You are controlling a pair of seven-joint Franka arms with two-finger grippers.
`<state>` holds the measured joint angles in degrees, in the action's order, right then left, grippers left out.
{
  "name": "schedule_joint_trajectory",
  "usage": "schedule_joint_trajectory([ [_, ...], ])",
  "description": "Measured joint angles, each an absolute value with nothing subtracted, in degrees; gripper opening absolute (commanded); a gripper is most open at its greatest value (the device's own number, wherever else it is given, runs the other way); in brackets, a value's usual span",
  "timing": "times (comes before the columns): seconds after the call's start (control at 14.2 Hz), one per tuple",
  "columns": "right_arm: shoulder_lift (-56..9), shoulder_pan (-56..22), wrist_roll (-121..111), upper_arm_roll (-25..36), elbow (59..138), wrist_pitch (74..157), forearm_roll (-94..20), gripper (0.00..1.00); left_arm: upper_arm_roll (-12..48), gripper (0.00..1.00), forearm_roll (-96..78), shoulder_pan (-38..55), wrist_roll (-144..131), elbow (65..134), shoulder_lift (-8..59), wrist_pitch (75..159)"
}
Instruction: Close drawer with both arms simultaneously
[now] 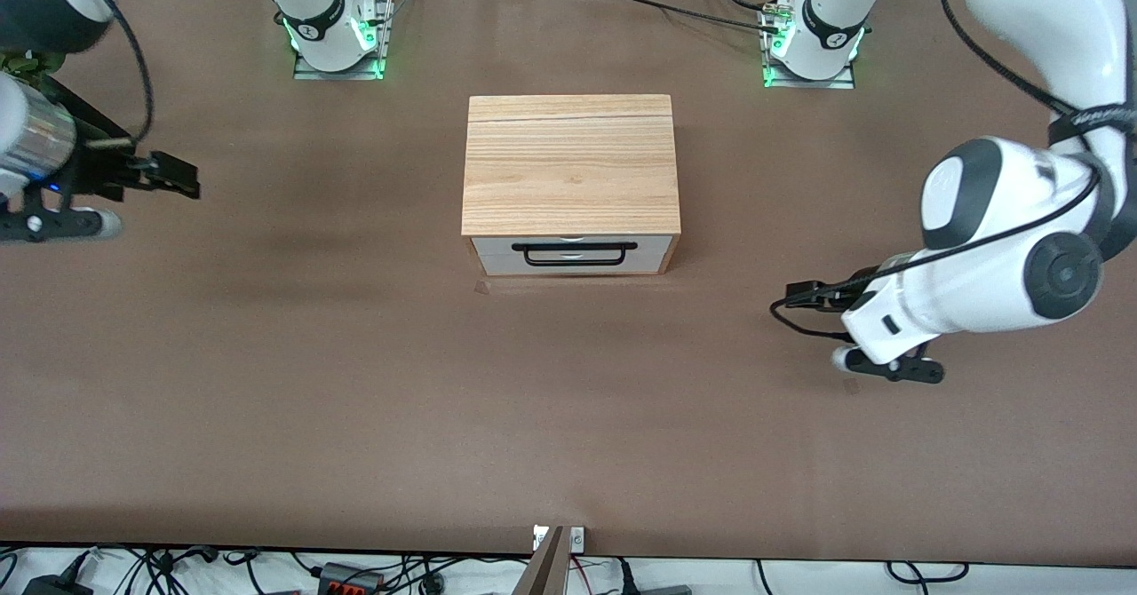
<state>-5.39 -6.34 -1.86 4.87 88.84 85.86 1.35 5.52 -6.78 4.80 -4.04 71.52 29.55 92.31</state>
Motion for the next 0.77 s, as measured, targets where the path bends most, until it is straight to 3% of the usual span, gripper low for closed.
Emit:
schedule_joint_trajectory([
  [0.28, 2.7, -0.8, -1.9, 0.5, 98.8, 93.9, 1.5, 1.0, 4.0, 1.0, -6.5, 1.5, -4.0, 71.4, 22.6, 85.9],
  [0.56, 4.5, -0.4, -1.9, 0.8, 99.3, 92.3, 1.5, 1.0, 4.0, 1.0, -1.9, 0.9, -4.0, 72.2, 16.7, 82.1],
  [0.77, 4.3, -0.1, -1.9, 1.0, 99.1, 92.1, 1.5, 1.0, 4.3, 1.0, -1.1, 1.1, -4.0, 78.4, 11.3, 83.6],
])
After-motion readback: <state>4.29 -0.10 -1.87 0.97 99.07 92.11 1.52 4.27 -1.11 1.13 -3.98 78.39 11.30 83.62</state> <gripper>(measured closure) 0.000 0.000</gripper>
